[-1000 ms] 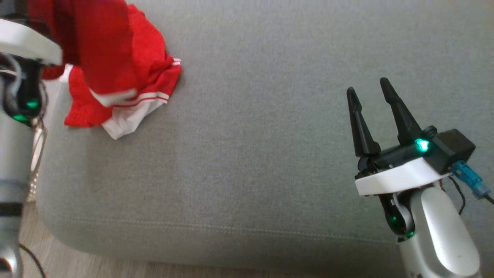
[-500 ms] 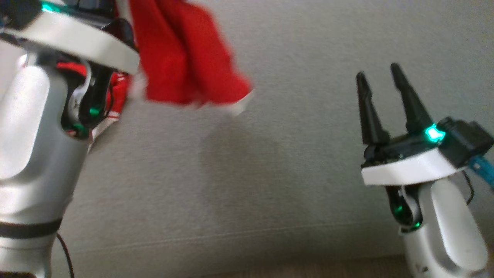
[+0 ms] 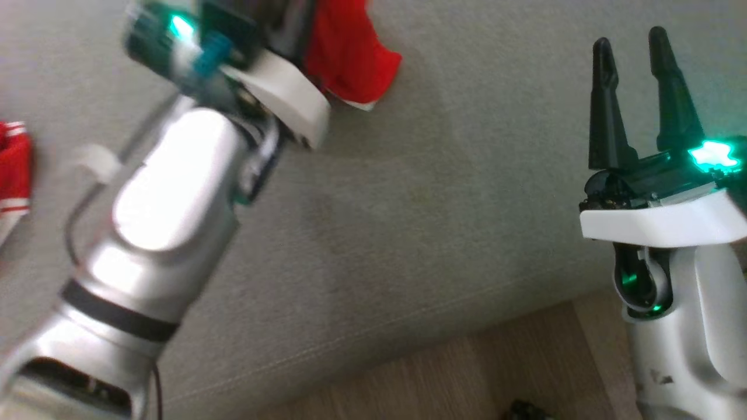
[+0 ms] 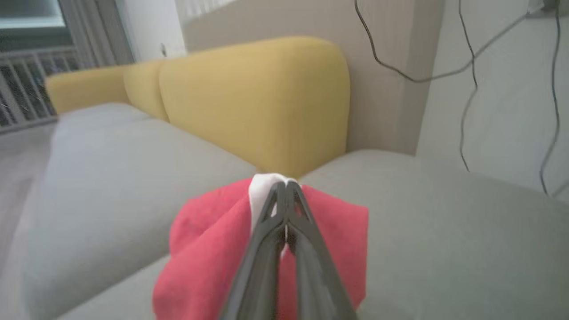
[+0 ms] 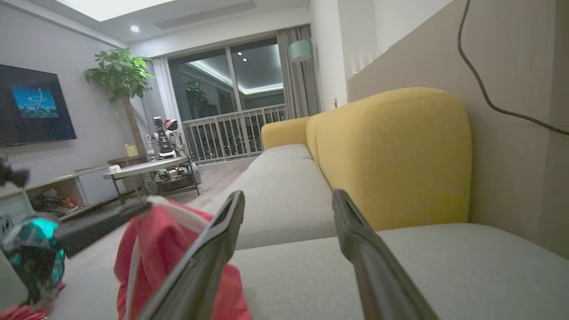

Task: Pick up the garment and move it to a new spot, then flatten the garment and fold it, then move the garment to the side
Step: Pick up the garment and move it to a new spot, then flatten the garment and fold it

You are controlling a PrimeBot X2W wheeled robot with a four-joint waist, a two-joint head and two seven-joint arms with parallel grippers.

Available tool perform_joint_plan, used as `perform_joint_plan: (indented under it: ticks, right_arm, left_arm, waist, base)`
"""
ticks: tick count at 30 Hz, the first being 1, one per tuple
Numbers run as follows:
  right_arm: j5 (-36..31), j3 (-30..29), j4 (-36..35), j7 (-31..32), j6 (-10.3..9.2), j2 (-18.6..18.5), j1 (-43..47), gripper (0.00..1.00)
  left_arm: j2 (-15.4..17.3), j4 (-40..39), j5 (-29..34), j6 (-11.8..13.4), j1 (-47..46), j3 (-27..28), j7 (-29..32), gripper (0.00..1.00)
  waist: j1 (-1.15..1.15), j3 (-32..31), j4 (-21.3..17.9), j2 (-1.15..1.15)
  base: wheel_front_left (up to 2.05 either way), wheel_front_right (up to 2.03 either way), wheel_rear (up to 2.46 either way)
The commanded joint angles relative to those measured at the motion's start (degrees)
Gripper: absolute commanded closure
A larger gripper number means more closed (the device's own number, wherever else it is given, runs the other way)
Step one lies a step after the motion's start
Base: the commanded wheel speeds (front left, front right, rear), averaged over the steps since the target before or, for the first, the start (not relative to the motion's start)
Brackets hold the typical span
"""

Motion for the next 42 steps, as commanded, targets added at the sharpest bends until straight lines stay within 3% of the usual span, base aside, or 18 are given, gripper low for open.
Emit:
perform_joint_plan:
  ticks: [1,5,6,7,8,15,22,26,30,36,42]
  right_arm:
    - [0.64,0.76,-2.23,-0.35,-0.01,0.29,-1.81,0.0]
    - [0.86,-0.06,-2.05,-0.35,-0.01,0.29,-1.43,0.0]
    - [0.79,-0.24,-1.93,-0.35,-0.01,0.29,-1.28,0.0]
    - [0.67,-0.43,-1.73,-0.35,-0.01,0.29,-1.15,0.0]
    - [0.54,-0.6,-1.49,-0.35,-0.01,0.29,-1.03,0.0]
    - [-1.21,-1.14,0.67,-0.35,-0.01,0.29,0.14,0.0]
    - [-4.37,-0.25,3.41,-0.35,-0.01,0.29,2.68,0.0]
    - [-8.55,-0.72,4.24,-0.35,-0.01,0.29,4.72,0.0]
    - [-9.38,-1.75,5.83,-0.35,-0.01,0.29,7.03,0.0]
    - [-10.19,-2.69,6.89,-0.35,-0.01,0.29,9.87,0.0]
    - [-9.61,-2.34,7.83,-0.35,-0.01,0.29,10.4,0.0]
  left_arm:
    - [-0.52,0.75,0.5,-0.63,-0.76,0.2,-0.91,1.0]
    - [-4.52,7.03,0.72,-3.02,1.52,-4.13,-2.99,1.0]
    - [-5.25,8.16,0.69,-3.59,1.97,-4.96,-3.52,0.91]
    - [-5.89,9.03,0.7,-3.83,2.34,-5.58,-4.11,0.42]
    - [-6.41,9.74,0.59,-3.94,2.65,-5.95,-4.65,0.0]
    - [-7.25,10.18,-1.09,-2.64,3.32,-3.72,-7.92,0.0]
    - [-2.01,0.83,-2.79,1.47,9.66,4.88,-8.91,0.0]
    - [1.58,-7.89,-2.23,3.9,18.73,11.63,-8.94,0.0]
    - [2.45,-13.31,-1.94,4.43,28.85,17.0,-8.95,0.0]
    - [-0.84,-15.47,-0.23,4.72,38.96,20.4,-8.95,0.0]
    - [-5.64,-14.94,1.39,2.73,43.86,24.3,-8.95,0.0]
  waist:
    - [0.0,3.21,-3.39,0.0]
    - [0.0,3.56,-4.19,0.0]
    - [0.0,3.41,-4.16,0.0]
    - [0.0,3.13,-4.03,0.0]
    - [0.0,2.81,-3.83,0.0]
    - [0.0,-1.71,0.76,0.0]
    - [0.0,-8.13,7.54,0.0]
    - [0.0,-10.74,11.24,0.0]
    - [0.0,-12.74,14.17,0.0]
    - [0.0,-14.99,16.33,0.0]
    - [0.0,-15.96,16.1,0.0]
  base:
    - [0.0,0.0,0.0]
    - [0.0,0.0,0.0]
    - [0.0,0.0,0.0]
    - [0.0,0.0,0.0]
    - [0.0,0.0,0.0]
    - [0.0,0.0,0.0]
    - [0.0,0.0,0.0]
    - [0.0,0.0,0.0]
    - [0.0,0.0,0.0]
    - [0.0,0.0,0.0]
    - [0.0,0.0,0.0]
